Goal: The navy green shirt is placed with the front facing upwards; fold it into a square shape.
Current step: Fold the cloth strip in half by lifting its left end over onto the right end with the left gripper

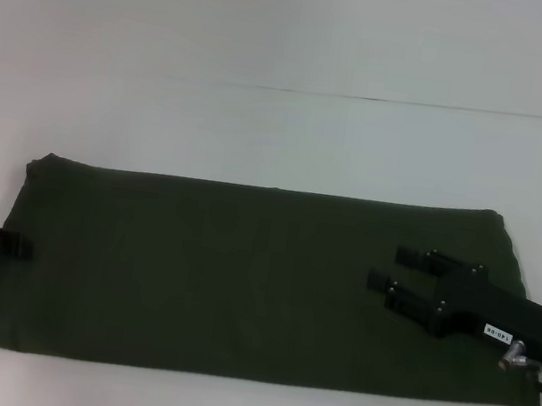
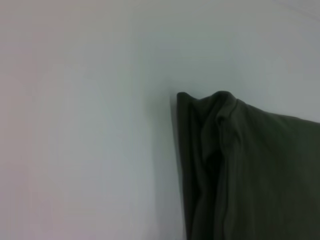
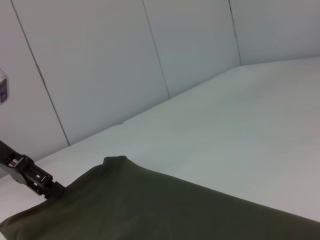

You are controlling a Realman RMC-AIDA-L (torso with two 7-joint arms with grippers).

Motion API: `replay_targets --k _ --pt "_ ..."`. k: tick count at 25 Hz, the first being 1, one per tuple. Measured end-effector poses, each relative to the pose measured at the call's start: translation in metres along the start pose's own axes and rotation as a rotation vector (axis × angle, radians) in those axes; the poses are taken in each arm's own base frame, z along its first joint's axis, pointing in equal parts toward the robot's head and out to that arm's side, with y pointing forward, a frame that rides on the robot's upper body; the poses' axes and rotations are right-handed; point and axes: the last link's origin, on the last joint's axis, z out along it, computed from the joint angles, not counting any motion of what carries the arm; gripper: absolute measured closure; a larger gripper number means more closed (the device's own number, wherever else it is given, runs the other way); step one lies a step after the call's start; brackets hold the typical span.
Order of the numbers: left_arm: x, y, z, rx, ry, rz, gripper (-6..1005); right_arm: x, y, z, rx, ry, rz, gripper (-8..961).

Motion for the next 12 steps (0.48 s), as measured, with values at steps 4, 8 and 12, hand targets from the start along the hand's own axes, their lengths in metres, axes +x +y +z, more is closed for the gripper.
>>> replay_targets --k 4,8,12 --pt "-0.0006 0.0011 0.0017 -0.006 -0.006 -0.001 155 0.0 0.0 0.0 0.0 0.0 0.0 307" --pt "0.0 0.0044 0.0042 -0.018 -0.013 0.001 163 -0.0002 -0.0005 0.0004 0.002 0.001 -0.001 307" --pt "0.0015 0.0063 0.0046 -0.023 -0.011 0.005 171 -0.0008 -0.0008 0.0009 0.003 0.002 -0.002 307"
